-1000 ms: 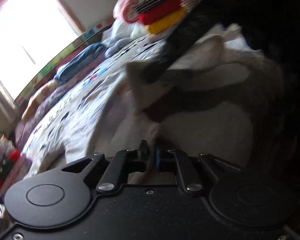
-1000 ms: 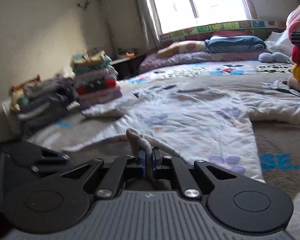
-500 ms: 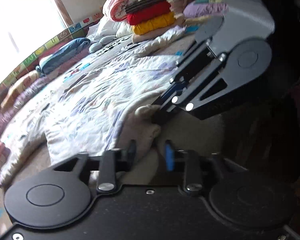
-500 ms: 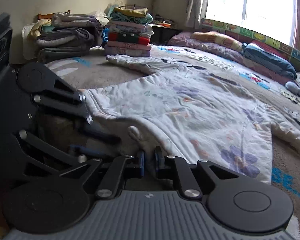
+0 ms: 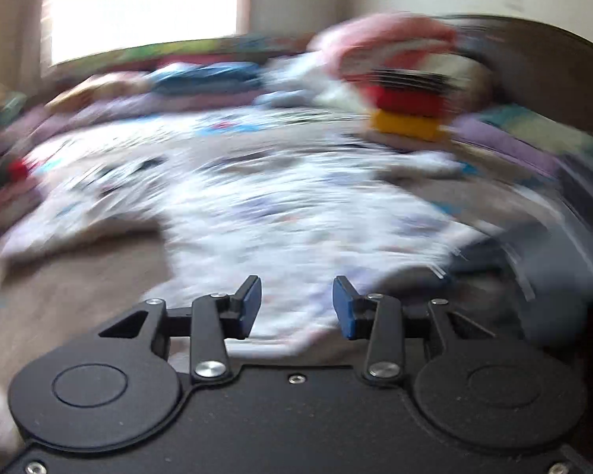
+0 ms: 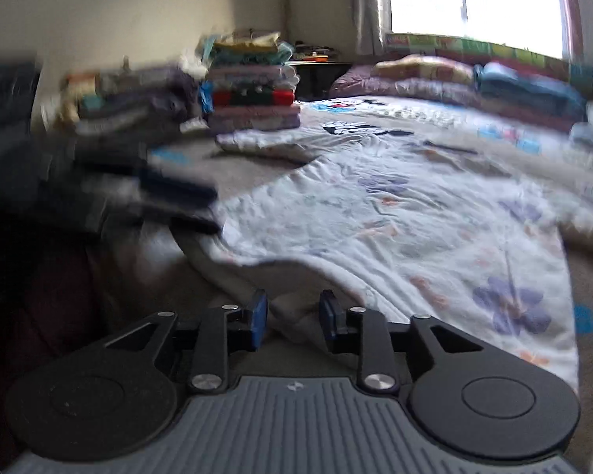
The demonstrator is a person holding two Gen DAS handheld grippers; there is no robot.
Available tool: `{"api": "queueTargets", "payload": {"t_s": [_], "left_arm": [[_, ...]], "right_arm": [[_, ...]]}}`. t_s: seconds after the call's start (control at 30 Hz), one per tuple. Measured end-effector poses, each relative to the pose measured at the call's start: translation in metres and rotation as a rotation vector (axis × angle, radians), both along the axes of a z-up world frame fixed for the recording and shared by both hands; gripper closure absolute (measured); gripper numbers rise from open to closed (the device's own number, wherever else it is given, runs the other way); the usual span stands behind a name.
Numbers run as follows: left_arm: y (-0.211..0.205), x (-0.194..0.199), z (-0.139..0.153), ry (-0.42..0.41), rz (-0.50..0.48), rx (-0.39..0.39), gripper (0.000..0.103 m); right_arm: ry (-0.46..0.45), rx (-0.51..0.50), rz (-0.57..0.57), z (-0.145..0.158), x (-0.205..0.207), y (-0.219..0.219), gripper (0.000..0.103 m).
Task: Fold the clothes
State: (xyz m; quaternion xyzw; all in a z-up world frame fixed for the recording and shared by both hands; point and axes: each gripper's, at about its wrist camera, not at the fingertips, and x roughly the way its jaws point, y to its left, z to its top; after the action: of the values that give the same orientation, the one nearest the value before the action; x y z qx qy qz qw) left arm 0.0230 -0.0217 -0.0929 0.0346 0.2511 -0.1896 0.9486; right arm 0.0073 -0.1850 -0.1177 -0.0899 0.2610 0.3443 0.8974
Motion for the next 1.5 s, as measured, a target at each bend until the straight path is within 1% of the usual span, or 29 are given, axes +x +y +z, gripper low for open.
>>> {"api": "queueTargets", "payload": {"t_s": [0.03, 0.07, 0.1, 0.2, 0.23, 0.3, 0.4, 0.43, 0.5, 0.53, 0.57, 0.6, 0.63, 0.67, 0.77, 0.83, 0.9, 0.93, 1.0, 1.03, 1.07, 1.1, 1.17, 1.2, 1.23, 1.33, 1.43, 1.47, 1.5], "left_arm": [[0.002, 0.001, 0.0, 0.008, 0.026, -0.003, 0.065], [0.004, 0.003, 0.0, 0.015, 0.051, -0.005, 0.065], [0.007, 0.004, -0.001, 0.023, 0.077, -0.008, 0.065], [0.013, 0.008, -0.001, 0.045, 0.154, -0.016, 0.066], [0.015, 0.006, -0.001, 0.037, 0.157, -0.017, 0.066], [0.017, 0.001, 0.001, 0.013, 0.15, -0.017, 0.066], [0.01, 0.001, 0.001, -0.02, 0.105, -0.001, 0.065], [0.007, 0.003, -0.001, -0.011, 0.095, 0.007, 0.065], [0.001, 0.01, -0.005, 0.014, 0.074, 0.022, 0.065], [-0.002, 0.014, -0.007, 0.027, 0.063, 0.029, 0.065], [-0.006, 0.019, -0.012, 0.069, 0.065, 0.058, 0.065], [-0.007, 0.025, -0.02, 0.121, 0.086, 0.094, 0.064], [-0.007, 0.031, -0.028, 0.174, 0.112, 0.131, 0.064], [-0.007, 0.031, -0.029, 0.177, 0.114, 0.137, 0.064], [0.0, 0.027, -0.023, 0.149, 0.117, 0.088, 0.065], [0.005, 0.025, -0.019, 0.131, 0.119, 0.053, 0.065], [0.011, 0.024, -0.012, 0.097, 0.128, -0.015, 0.066], [0.014, 0.024, -0.011, 0.101, 0.133, -0.048, 0.066], [0.015, 0.039, -0.023, 0.222, 0.18, -0.04, 0.062], [0.014, 0.045, -0.028, 0.256, 0.189, -0.036, 0.062], [0.013, 0.047, -0.027, 0.261, 0.191, -0.04, 0.062], [0.013, 0.046, -0.023, 0.252, 0.189, -0.043, 0.063], [0.013, 0.039, -0.014, 0.18, 0.183, -0.078, 0.063], [0.013, 0.039, -0.014, 0.177, 0.186, -0.083, 0.063], [0.014, 0.04, -0.016, 0.184, 0.191, -0.084, 0.062], [0.014, 0.044, -0.022, 0.212, 0.208, -0.079, 0.061], [0.006, 0.039, -0.015, 0.152, 0.193, -0.07, 0.061], [0.004, 0.038, -0.015, 0.138, 0.194, -0.074, 0.059], [0.003, 0.038, -0.015, 0.126, 0.196, -0.079, 0.057]], "right_arm": [[-0.033, -0.08, 0.018, -0.006, -0.004, 0.01, 0.066], [-0.065, -0.161, 0.036, -0.013, -0.008, 0.02, 0.065], [-0.096, -0.183, 0.036, -0.014, -0.012, 0.024, 0.065], [-0.082, -0.145, 0.035, -0.006, -0.015, 0.016, 0.065], [-0.077, -0.133, 0.035, -0.003, -0.015, 0.014, 0.065], [-0.106, -0.134, 0.085, 0.008, -0.028, 0.009, 0.068], [-0.163, -0.047, 0.081, 0.026, -0.039, -0.004, 0.069], [-0.182, -0.018, 0.079, 0.032, -0.043, -0.009, 0.069], [-0.243, 0.013, 0.005, 0.036, -0.039, -0.012, 0.069], [-0.267, -0.008, -0.047, 0.033, -0.034, -0.009, 0.068], [-0.28, -0.023, -0.093, 0.027, -0.028, -0.008, 0.065], [-0.256, -0.01, -0.101, 0.021, -0.02, -0.009, 0.065], [-0.178, -0.011, -0.076, 0.012, -0.009, -0.007, 0.065], [-0.036, -0.082, -0.03, -0.003, 0.004, -0.001, 0.065], [-0.021, -0.088, -0.028, -0.002, 0.0, -0.005, 0.066], [-0.08, -0.134, -0.012, 0.002, -0.011, -0.001, 0.066], [-0.139, -0.101, 0.01, 0.005, -0.016, 0.002, 0.067], [-0.177, -0.092, 0.013, 0.005, -0.017, 0.007, 0.066], [-0.252, -0.074, 0.019, 0.007, -0.018, 0.016, 0.062], [-0.29, -0.064, 0.023, 0.008, -0.018, 0.02, 0.053], [-0.18, -0.095, 0.029, -0.003, -0.005, 0.027, 0.045], [-0.069, -0.126, 0.035, -0.015, 0.009, 0.033, 0.044], [-0.079, -0.127, 0.037, -0.016, 0.008, 0.032, 0.043], [-0.085, -0.127, 0.038, -0.017, 0.007, 0.031, 0.043], [-0.09, -0.128, 0.04, -0.018, 0.007, 0.03, 0.047], [-0.13, -0.054, 0.026, -0.005, -0.004, 0.014, 0.057], [-0.196, 0.056, -0.113, 0.014, -0.004, -0.024, 0.057], [-0.217, 0.092, -0.16, 0.02, -0.003, -0.037, 0.057], [-0.195, 0.125, -0.235, 0.018, 0.004, -0.052, 0.057]]}}
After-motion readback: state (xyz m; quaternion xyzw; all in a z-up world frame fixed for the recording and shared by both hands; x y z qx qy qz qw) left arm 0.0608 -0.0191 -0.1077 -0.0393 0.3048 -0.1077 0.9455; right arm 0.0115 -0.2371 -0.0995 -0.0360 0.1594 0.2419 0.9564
